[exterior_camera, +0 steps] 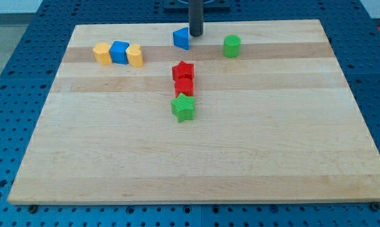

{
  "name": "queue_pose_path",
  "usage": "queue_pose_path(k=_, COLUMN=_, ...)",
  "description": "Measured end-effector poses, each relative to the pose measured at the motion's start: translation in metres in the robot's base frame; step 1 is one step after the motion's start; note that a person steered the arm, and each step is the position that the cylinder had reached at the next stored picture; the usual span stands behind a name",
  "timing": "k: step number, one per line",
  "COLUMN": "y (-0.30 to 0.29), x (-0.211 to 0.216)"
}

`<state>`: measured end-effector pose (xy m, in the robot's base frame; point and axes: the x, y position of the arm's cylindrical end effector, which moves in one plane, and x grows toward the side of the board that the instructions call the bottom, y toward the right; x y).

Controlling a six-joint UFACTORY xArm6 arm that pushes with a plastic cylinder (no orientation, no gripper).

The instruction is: Move the blue triangle to the right of the yellow heart

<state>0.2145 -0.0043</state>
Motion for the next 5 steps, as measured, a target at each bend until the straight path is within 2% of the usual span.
queue_pose_path(k=1, y=-0.002, x=-0.018)
queue_pose_path(k=2, y=-0.013, x=-0.012)
queue_pose_path(k=5, y=-0.06, x=0.081)
